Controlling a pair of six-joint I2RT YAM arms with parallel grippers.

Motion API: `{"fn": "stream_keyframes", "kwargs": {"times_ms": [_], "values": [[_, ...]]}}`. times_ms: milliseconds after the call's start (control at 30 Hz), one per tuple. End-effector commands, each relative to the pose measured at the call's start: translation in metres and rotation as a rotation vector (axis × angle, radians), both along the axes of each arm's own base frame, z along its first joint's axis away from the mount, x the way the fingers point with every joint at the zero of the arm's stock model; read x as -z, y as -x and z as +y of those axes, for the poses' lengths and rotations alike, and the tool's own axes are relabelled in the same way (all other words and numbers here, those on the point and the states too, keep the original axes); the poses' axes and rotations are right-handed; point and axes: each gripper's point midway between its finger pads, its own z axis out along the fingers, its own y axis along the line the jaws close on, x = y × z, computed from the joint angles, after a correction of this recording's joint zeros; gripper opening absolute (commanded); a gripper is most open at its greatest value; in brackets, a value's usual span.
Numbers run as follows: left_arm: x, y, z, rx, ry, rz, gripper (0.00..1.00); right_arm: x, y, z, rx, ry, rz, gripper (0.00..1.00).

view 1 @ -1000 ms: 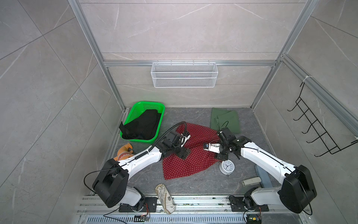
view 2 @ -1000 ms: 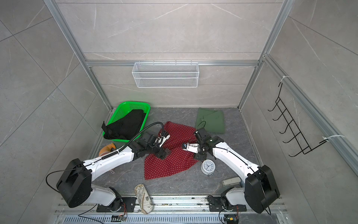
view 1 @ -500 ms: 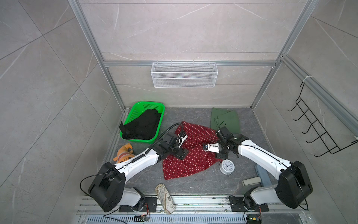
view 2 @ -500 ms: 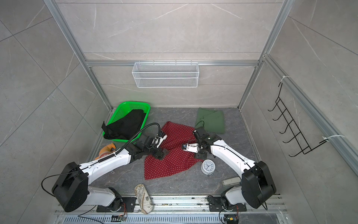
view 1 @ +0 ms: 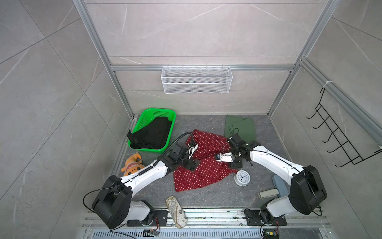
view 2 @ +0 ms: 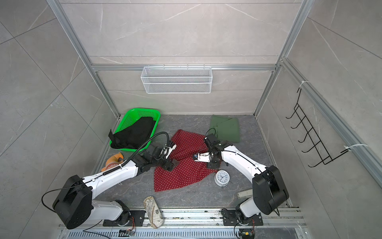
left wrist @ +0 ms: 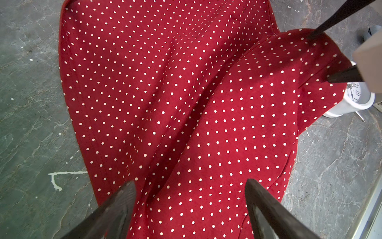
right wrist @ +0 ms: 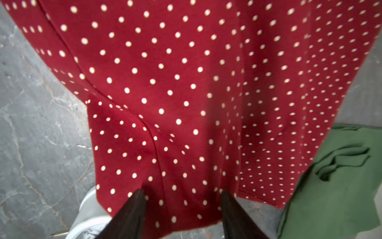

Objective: Fold and stack skirts
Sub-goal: Fold the skirt at the center of the table.

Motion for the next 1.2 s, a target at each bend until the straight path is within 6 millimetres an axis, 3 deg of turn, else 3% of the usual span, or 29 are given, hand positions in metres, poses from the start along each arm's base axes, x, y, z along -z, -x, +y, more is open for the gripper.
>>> {"fn": "stream_keyframes", "kwargs": {"times_ms": [0,233,433,600,767,933,1033,1167], "values": [[-0.016,-0.004,-0.001,-0.011,0.052,-0.037,0.86,0.005,0.012,-0.003,0.014,0.018,0.065,0.6],[-0.016,-0.003,0.002,-0.014,0.052,-0.041,0.86,0.009,0.014,-0.006,0.036,0.031,0.079,0.48],[-0.015,-0.004,0.007,-0.028,0.048,-0.04,0.86,0.007,0.014,-0.007,0.039,0.038,0.08,0.18],[-0.016,-0.003,0.013,-0.042,0.036,-0.044,0.86,0.003,0.016,-0.008,0.04,0.04,0.078,0.0],[-0.016,0.002,0.028,-0.08,-0.007,-0.027,0.86,-0.021,0.007,0.002,0.064,-0.041,0.011,0.0],[-0.007,0.008,0.059,-0.266,-0.016,0.131,0.86,-0.046,-0.018,0.014,0.173,-0.12,-0.069,0.0],[0.004,0.023,0.075,-0.375,-0.017,0.249,0.85,-0.055,-0.03,0.016,0.241,-0.142,-0.088,0.0],[0.008,0.049,0.081,-0.45,0.043,0.361,0.82,-0.065,-0.039,0.021,0.317,-0.19,-0.101,0.0]]}}
